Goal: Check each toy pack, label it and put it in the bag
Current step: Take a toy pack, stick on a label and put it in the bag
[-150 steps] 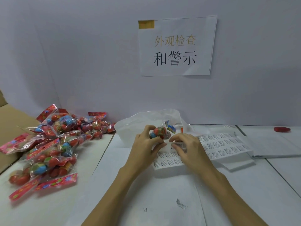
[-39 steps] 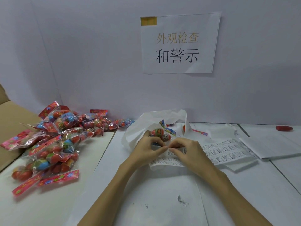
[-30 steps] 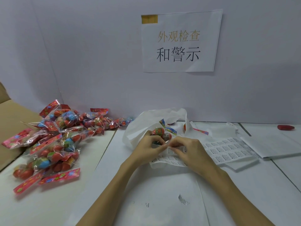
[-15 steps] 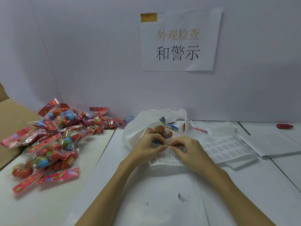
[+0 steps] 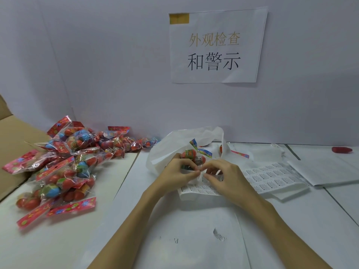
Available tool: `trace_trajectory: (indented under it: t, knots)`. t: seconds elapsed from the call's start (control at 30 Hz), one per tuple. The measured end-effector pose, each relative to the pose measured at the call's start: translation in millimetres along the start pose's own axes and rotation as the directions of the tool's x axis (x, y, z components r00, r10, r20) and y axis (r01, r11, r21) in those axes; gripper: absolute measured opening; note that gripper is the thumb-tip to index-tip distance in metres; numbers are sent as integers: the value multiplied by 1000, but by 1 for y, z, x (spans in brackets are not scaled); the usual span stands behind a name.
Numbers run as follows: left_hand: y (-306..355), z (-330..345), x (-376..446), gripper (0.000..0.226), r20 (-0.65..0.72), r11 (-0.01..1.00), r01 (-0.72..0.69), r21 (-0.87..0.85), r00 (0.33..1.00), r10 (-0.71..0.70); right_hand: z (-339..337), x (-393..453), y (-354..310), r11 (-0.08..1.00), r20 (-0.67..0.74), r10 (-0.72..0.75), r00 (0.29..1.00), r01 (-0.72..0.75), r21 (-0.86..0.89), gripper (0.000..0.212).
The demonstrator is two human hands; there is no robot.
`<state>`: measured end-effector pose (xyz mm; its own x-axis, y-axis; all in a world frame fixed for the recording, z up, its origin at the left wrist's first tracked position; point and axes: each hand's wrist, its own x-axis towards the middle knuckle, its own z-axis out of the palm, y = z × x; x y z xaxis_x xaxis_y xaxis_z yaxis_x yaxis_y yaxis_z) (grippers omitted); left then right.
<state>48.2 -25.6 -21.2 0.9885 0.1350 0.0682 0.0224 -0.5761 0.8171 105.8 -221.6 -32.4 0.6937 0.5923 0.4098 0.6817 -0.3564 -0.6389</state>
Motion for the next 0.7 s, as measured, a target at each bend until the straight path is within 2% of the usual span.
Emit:
trace_trajectory:
  t: [0.3, 0.7]
  knots:
    - [-1, 2, 1, 10, -14, 994, 29, -103, 999, -30, 0, 1, -1, 992, -27, -101, 995, 99, -75, 17]
    - [-1, 6, 1, 12, -35, 999, 35, -5, 999, -35, -3, 2, 1, 961, 6, -205, 979, 203, -189, 14]
